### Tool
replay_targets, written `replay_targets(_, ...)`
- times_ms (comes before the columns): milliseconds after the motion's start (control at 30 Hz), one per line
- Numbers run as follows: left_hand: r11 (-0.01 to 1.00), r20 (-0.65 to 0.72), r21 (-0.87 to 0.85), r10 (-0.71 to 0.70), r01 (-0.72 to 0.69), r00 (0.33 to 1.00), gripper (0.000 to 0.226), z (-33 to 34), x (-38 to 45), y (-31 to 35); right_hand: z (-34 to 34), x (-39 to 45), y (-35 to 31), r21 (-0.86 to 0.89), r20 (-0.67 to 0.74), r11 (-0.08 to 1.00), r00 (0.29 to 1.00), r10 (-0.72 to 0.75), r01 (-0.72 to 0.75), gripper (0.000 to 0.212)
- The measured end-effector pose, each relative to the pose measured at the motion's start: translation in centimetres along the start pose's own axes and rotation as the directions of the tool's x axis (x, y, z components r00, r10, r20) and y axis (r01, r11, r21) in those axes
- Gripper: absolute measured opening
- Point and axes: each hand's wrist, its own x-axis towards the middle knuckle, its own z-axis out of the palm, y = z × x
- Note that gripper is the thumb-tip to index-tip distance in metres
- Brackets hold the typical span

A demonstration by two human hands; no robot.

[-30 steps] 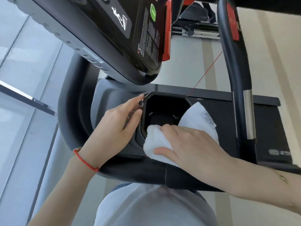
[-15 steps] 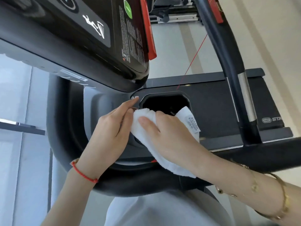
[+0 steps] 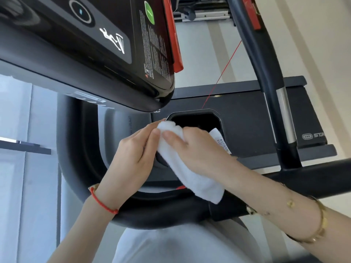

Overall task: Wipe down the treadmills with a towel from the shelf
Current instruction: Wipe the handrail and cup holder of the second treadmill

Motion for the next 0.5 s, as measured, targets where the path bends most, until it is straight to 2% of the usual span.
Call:
replay_targets(67,1.0,-0.005,-0.013,0.002,-0.002,1.0,0.032,0.1,0.0,0.1,-0.2,1.1,0.1,0.077,0.014,0.996,0.998,0.053,-0.054,0.047)
replay_targets(133,1.0,-0.016,-0.023,-0.01,0.009,1.0,0.03,0.3,0.0,0.2,-0.1,1.1,0.4,0.079,0.009,0.996,1.0,0.029,-0.03,0.046)
replay_targets(267,1.0,-0.05,-0.012,-0.025,0.025,0.998,0.037,0.8,-0.4,0.4,0.0,-1.2,1.4,-0.109,0.073,0.985,0.989,-0.128,0.135,0.04)
replay_targets(367,1.0,-0.067,-0.01,-0.018,0.017,0.998,0.05,1.3,-0.7,0.5,-0.7,-3.0,2.2,-0.289,0.132,0.917,0.96,-0.247,0.275,0.037)
replay_targets(500,0.998,-0.076,0.062,-0.021,0.026,0.997,0.051,2.0,-1.2,0.2,-2.4,-4.0,3.6,-0.379,0.243,0.802,0.886,-0.394,0.461,0.031)
